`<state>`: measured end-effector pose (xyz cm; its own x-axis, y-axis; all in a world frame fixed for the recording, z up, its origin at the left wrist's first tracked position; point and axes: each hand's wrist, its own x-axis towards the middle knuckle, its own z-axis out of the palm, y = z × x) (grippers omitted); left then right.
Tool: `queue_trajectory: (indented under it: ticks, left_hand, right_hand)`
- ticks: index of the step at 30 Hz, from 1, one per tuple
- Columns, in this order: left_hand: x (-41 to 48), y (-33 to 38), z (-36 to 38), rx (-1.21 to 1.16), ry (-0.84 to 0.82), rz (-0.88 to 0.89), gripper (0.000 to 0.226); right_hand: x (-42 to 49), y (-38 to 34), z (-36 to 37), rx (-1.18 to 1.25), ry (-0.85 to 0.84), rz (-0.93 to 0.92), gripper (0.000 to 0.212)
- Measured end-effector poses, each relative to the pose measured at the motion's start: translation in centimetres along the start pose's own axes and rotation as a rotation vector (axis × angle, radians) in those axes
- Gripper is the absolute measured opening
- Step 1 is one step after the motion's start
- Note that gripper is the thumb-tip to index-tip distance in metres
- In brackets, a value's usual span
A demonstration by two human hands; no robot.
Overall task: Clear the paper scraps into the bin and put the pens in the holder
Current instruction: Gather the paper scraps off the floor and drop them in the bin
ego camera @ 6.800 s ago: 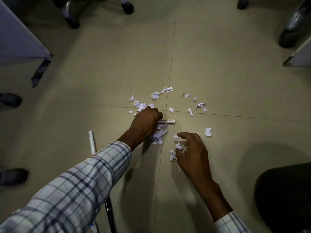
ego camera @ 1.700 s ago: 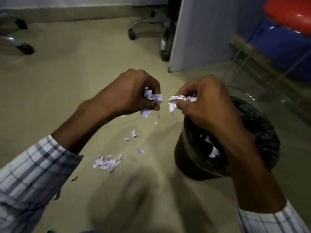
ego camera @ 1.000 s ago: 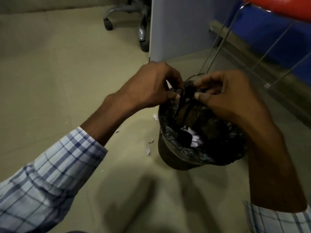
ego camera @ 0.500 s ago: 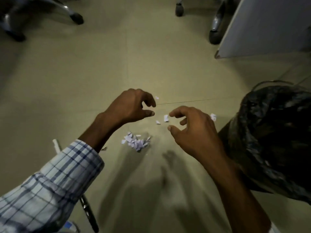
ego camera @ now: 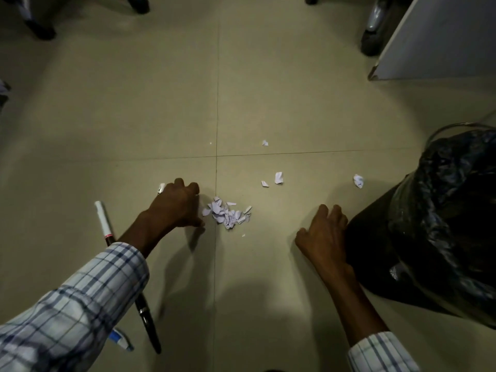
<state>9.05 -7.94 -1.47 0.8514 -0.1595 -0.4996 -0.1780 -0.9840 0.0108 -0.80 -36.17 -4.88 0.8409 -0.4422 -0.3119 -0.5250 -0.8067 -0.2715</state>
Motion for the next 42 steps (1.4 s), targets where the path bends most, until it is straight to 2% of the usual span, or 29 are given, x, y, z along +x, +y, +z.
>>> queue_trajectory:
  ticks: [4,10,13,16,18,21,25,29,32,34,37,40,42]
  left_hand:
    - [-0.3,0.6,1.4,0.059,-0.048,-0.073,0.090]
    - [0.1,1.6,2.6,-0.125,0.000,-0.063,0.063]
    - [0.4,2.8,3.0,-0.209,0.032,-0.006,0.050]
    - [0.5,4.3,3.2,-0.267,0.030,0.082,0.053]
    - [0.5,4.5,2.9,-0.321,0.041,0.108,0.054]
    - [0.7,3.4,2.0,-0.344,0.094,0.093,0.053]
    - [0.3,1.8,1.0,-0.233,0.128,0.062,0.052]
    - [-0.3,0.7,1.7,0.079,0.111,0.038,0.045]
    - [-0.6,-0.1,2.2,0.143,0.025,-0.010,0.054]
    - [-0.7,-0.6,2.4,0.135,-0.004,-0.031,0.056]
    - [-0.5,-1.1,2.9,0.119,0.008,-0.024,0.047]
    - [-0.2,-0.9,3.2,0.043,0.028,0.011,0.039]
    - [-0.3,-0.2,3.1,-0.019,0.019,0.028,0.041]
  right_hand:
    - [-0.3,0.3,0.2,0.017,0.082,-0.012,0.044]
    - [-1.3,-1.9,2.5,0.241,0.135,-0.165,0.045]
    - [-1.4,-3.9,4.1,0.353,0.105,-0.305,0.042]
    - [-0.8,-5.7,4.3,0.473,0.007,-0.461,0.040]
    - [0.4,-6.2,3.5,0.597,-0.004,-0.490,0.039]
    - [2.9,-5.3,1.9,0.692,0.133,-0.386,0.039]
    - [6.6,-2.9,0.0,0.450,0.352,-0.147,0.046]
    - [10.0,-1.9,-0.5,0.204,0.377,0.087,0.064]
    - [11.5,-1.2,0.1,0.145,0.363,0.211,0.072]
    - [12.1,-0.9,0.5,0.169,0.370,0.238,0.069]
    - [11.9,-1.2,1.1,0.183,0.423,0.113,0.056]
    - [9.9,-3.0,2.7,0.332,0.454,-0.142,0.042]
    - [7.8,-4.9,4.0,0.451,0.419,-0.306,0.038]
